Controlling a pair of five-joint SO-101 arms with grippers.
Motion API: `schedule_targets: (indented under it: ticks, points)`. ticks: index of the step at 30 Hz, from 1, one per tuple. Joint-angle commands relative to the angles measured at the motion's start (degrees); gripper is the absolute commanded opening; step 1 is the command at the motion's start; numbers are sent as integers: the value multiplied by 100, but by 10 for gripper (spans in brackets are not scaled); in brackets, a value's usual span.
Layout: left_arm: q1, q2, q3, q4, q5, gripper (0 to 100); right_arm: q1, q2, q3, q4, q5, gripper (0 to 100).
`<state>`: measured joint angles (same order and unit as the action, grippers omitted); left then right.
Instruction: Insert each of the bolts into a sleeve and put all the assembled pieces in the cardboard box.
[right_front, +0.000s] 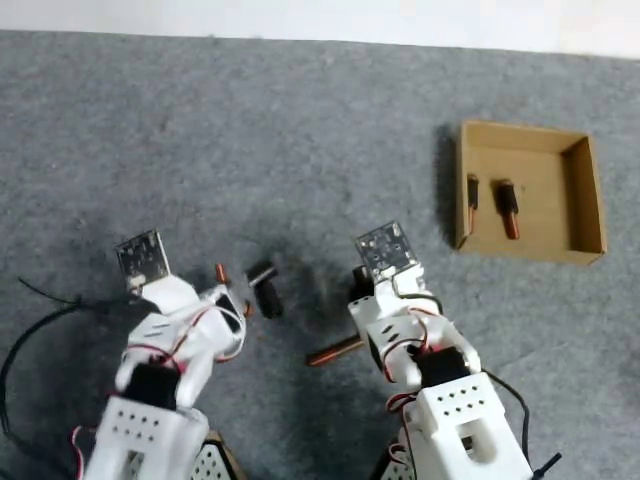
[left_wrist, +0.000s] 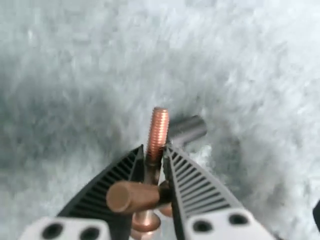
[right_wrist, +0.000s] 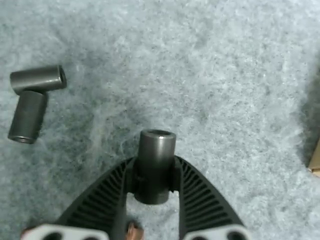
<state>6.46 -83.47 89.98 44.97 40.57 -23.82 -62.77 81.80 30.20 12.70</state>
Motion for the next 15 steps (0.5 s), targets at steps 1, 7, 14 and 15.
schedule_targets:
  ticks: [1, 7, 14, 15]
  points:
    - [-92, -1648, 585, -264, -211, 4, 75, -119, -31, -163, -18, 5]
    - [-224, -1982, 664, -281, -211, 4, 75, -119, -31, -163, -18, 5]
    - [-426, -2062, 716, -281, -202, 4, 75, -119, -31, -163, -18, 6]
    - [-426, -2062, 716, -273, -202, 4, 75, -119, -31, -163, -18, 6]
